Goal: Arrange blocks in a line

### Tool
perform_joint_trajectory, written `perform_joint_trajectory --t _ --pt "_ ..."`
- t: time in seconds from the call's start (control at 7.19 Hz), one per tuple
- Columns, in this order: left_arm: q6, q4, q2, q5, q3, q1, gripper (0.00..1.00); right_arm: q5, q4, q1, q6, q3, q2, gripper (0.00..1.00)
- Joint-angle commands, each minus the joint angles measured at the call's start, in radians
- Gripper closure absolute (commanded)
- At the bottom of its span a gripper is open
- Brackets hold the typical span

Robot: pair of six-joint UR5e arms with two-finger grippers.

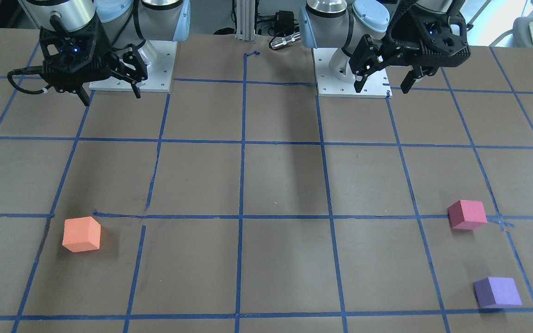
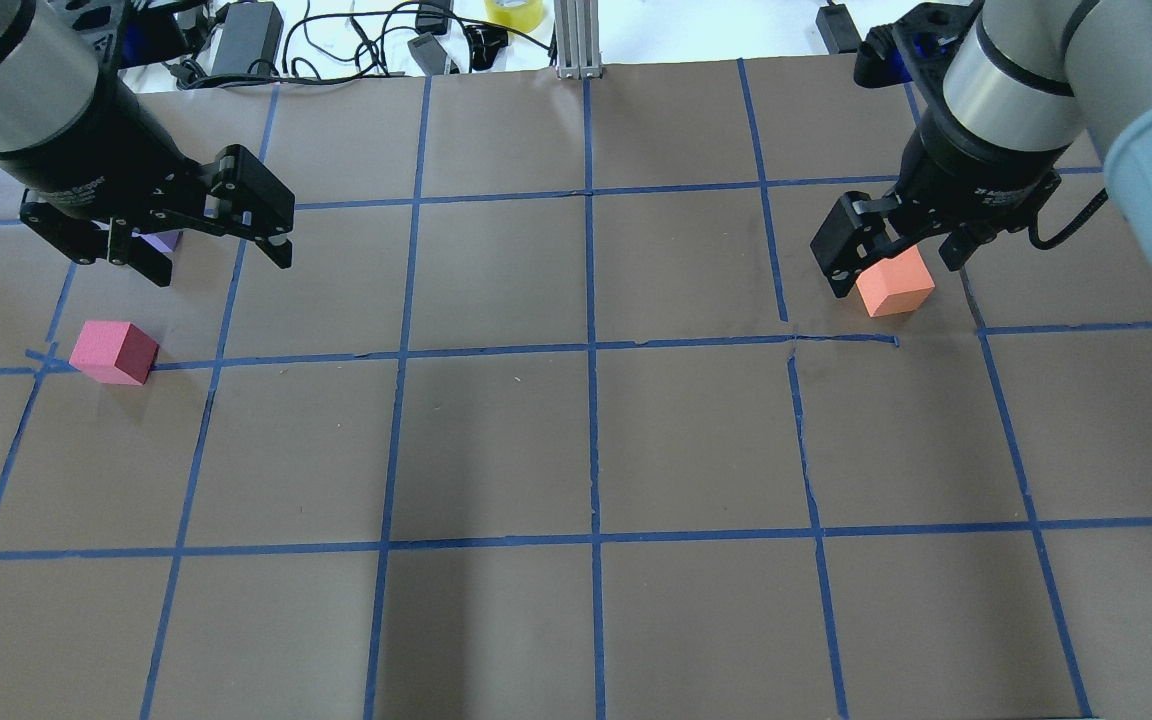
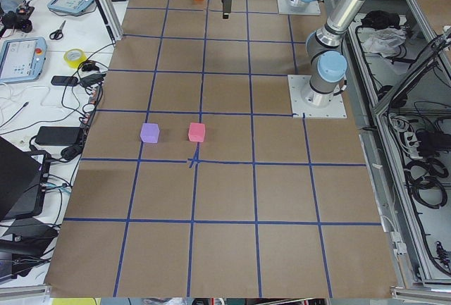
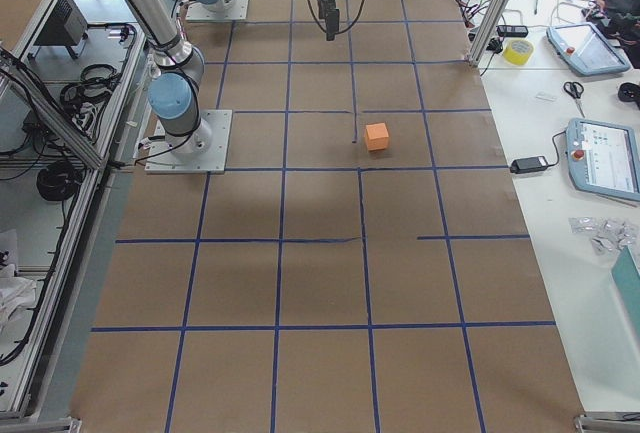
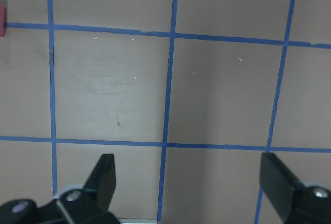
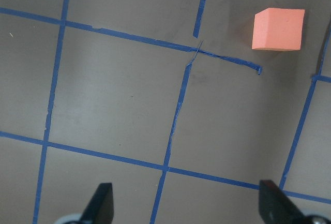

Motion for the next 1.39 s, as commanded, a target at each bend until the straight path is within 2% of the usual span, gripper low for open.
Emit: perform_joint_trajectory --t 0.0,0.42,0.83,1.25 --pt "0.019 0.002 0.0 0.0 0.001 0.005 0.0 -0.004 0.002 0.0 0.0 0.0 0.0 0.0" --pt "0.019 0.002 0.003 -0.002 -0.01 0.002 0.0 -0.001 0.003 0.0 0.005 0.002 0.003 0.0" --pt "0.02 0.027 0.001 -0.003 -0.011 0.005 0.0 -0.003 0.015 0.002 0.195 0.002 0.009 0.0" --pt "0.02 0.03 0.006 0.0 -0.018 0.003 0.0 -0.001 0.017 0.001 0.21 0.002 0.013 0.0"
